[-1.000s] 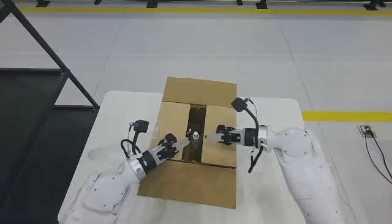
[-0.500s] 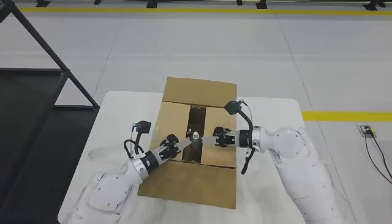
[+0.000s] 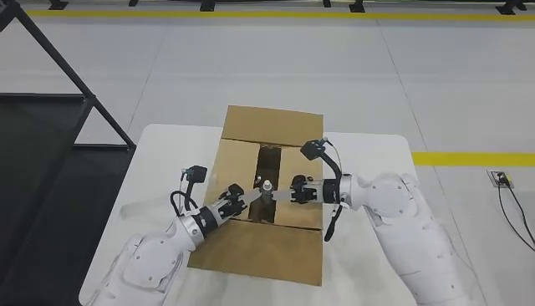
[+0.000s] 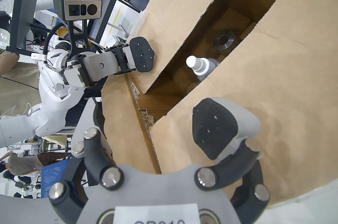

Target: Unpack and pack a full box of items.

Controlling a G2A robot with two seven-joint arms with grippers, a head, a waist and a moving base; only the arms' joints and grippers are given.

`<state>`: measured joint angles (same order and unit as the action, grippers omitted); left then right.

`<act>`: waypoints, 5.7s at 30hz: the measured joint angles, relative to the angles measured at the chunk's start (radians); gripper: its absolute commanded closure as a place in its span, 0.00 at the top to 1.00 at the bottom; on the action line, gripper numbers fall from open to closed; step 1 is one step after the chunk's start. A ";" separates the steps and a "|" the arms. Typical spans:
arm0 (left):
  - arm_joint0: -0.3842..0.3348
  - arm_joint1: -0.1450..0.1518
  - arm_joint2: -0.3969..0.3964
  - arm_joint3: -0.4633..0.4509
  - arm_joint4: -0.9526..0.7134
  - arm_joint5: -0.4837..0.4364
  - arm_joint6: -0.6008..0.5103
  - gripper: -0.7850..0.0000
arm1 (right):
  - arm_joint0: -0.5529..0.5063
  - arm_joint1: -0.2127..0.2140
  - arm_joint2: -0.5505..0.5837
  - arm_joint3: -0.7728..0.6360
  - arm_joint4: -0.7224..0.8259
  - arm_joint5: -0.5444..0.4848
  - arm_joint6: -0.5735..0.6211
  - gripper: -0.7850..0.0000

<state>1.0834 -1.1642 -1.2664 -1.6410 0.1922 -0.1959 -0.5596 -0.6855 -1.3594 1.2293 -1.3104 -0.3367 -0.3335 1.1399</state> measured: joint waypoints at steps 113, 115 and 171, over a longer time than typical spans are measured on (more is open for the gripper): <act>0.262 0.121 -0.345 -0.154 -0.444 -0.213 -0.264 1.00 | 0.493 -0.038 -0.054 0.919 0.260 -0.424 -0.459 1.00; 0.256 0.120 -0.334 -0.159 -0.418 -0.214 -0.233 1.00 | 0.484 -0.030 -0.048 0.897 0.261 -0.436 -0.444 1.00; -0.024 0.055 0.017 -0.018 0.010 -0.081 0.158 1.00 | 0.240 0.089 -0.068 0.333 0.571 0.090 0.151 1.00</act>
<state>1.0597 -1.1088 -1.2492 -1.6594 0.2022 -0.2765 -0.4015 -0.4454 -1.2699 1.1611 -0.9770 0.2344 -0.2439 1.2914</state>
